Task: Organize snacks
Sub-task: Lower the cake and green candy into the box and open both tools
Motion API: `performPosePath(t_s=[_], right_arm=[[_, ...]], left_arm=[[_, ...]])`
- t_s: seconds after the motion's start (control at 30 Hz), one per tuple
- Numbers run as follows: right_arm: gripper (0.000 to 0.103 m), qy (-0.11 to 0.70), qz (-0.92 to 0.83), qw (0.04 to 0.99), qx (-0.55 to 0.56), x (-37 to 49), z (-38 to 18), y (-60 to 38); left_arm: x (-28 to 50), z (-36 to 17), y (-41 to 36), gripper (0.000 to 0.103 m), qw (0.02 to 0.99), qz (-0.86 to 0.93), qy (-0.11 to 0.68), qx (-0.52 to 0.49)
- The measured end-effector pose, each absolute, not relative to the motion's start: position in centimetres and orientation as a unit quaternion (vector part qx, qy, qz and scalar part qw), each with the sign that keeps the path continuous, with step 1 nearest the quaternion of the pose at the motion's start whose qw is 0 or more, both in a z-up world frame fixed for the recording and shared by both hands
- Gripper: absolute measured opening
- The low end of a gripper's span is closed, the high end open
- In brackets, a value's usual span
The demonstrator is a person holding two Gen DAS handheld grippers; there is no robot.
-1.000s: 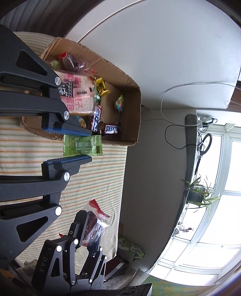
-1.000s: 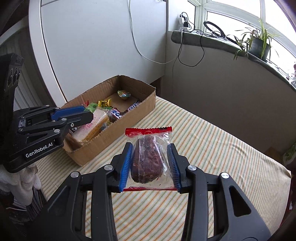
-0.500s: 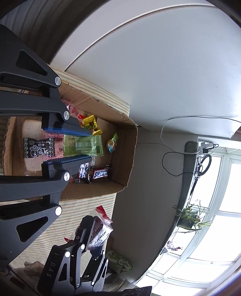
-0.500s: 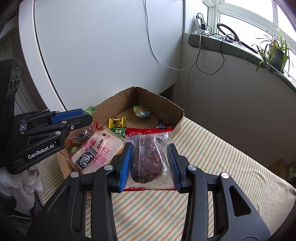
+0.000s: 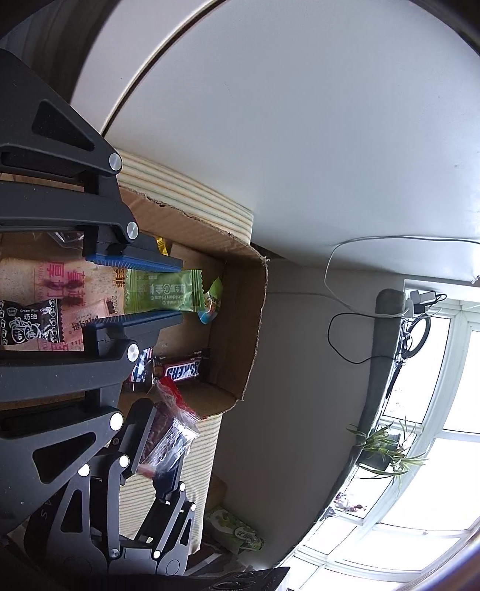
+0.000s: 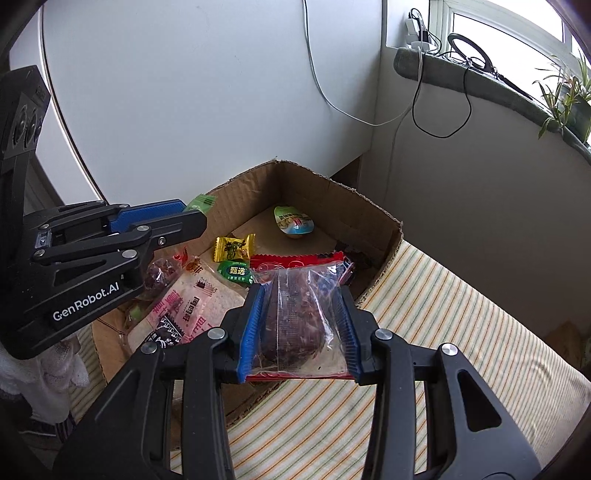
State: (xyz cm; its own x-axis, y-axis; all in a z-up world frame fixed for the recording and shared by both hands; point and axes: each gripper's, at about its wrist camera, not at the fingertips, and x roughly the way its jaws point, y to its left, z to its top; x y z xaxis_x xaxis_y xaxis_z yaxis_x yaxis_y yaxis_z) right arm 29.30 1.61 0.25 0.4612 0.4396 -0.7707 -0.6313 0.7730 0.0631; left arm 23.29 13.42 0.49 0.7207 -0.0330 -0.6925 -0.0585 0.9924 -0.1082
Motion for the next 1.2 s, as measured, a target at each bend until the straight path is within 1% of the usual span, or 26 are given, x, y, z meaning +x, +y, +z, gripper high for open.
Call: performPosePath(t_s=[0.23,0.67,0.73,0.8,0.83,0.9,0.93,1.0,1.03,1.1,1.2], right_arm=[[0.041,0.421,0.314,0.842,-0.121,30.5,-0.8,2.6],[0.042,0.419,0.314,0.841,-0.133,30.6,-1.0,2.9],[0.045,0.418,0.315,0.842,-0.135,30.5,-1.0,2.9],[0.055,0.414,0.313,0.844,-0.137,30.5,-1.0,2.9],[0.058,0.411,0.312,0.845,-0.137,30.4,-0.9,2.8],[0.065,0.407,0.311,0.848,-0.137,30.4,-0.8,2.8],[0.067,0.405,0.311,0.849,-0.138,30.4,-0.7,2.7],[0.075,0.402,0.310,0.850,-0.141,30.3,-0.7,2.8],[0.076,0.400,0.310,0.851,-0.143,30.3,-0.6,2.8],[0.081,0.395,0.310,0.852,-0.146,30.1,-0.5,2.8],[0.084,0.391,0.309,0.854,-0.148,29.9,-0.3,2.9]], left_arm=[[24.2,0.3,13.8,0.019,0.924,0.014,0.377,-0.060],[25.0,0.0,14.0,0.021,0.922,0.018,0.383,-0.060],[25.1,0.0,14.0,0.021,0.921,0.016,0.384,-0.062],[25.2,0.0,14.0,0.021,0.922,0.019,0.382,-0.061],[25.2,0.0,14.0,0.022,0.922,0.021,0.381,-0.062],[25.3,0.0,14.2,0.031,0.922,0.022,0.380,-0.065],[25.3,0.0,14.2,0.033,0.923,0.022,0.379,-0.066],[25.4,0.0,14.3,0.038,0.922,0.021,0.380,-0.068],[25.4,0.0,14.3,0.041,0.922,0.021,0.380,-0.069],[25.4,0.0,14.3,0.049,0.922,0.020,0.379,-0.070],[25.4,0.1,14.4,0.050,0.923,0.020,0.378,-0.071]])
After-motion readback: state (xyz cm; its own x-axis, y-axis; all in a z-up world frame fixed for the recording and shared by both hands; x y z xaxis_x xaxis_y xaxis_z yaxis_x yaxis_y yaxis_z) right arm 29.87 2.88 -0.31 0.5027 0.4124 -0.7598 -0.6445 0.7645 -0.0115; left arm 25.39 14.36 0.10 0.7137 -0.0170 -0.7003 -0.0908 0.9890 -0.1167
